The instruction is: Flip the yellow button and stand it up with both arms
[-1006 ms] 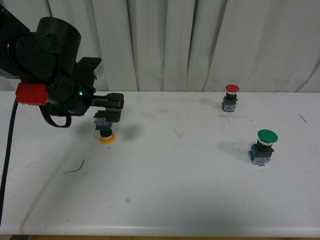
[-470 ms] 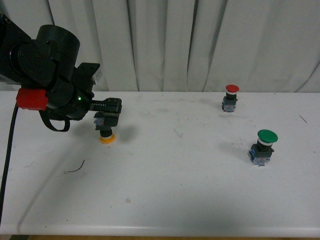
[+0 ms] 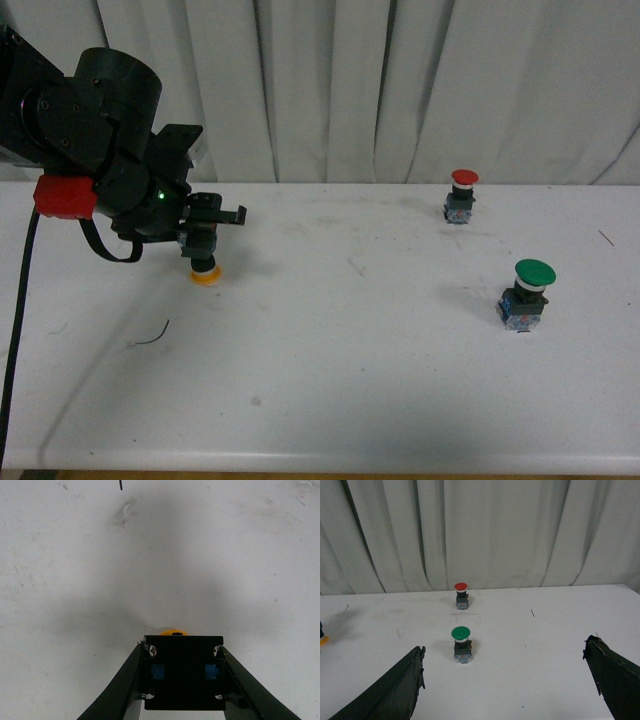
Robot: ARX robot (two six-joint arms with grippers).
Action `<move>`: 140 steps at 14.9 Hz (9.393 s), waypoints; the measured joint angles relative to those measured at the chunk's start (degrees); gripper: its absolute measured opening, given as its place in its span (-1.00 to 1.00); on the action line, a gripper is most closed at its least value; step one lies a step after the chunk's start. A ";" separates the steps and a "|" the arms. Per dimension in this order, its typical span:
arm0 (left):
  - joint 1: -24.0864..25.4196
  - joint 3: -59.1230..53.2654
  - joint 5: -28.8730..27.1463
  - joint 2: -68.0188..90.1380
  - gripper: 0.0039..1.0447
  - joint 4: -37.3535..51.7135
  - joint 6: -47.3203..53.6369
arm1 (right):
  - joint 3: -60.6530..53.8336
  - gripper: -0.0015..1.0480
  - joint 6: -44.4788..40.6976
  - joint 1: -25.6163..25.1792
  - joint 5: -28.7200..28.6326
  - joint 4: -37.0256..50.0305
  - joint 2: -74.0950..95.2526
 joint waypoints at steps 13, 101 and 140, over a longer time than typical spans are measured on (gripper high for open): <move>-4.48 -34.32 10.36 -42.36 -0.31 14.43 -12.41 | 0.00 0.88 0.00 0.00 0.02 0.00 0.00; -3.69 -57.75 34.71 -42.21 0.86 75.14 -68.52 | 41.35 -0.37 66.82 26.10 -23.58 73.64 105.50; 7.54 -83.38 -1.01 -129.31 -0.97 1.66 -2.21 | 40.19 -0.37 66.99 23.32 -24.06 73.64 108.61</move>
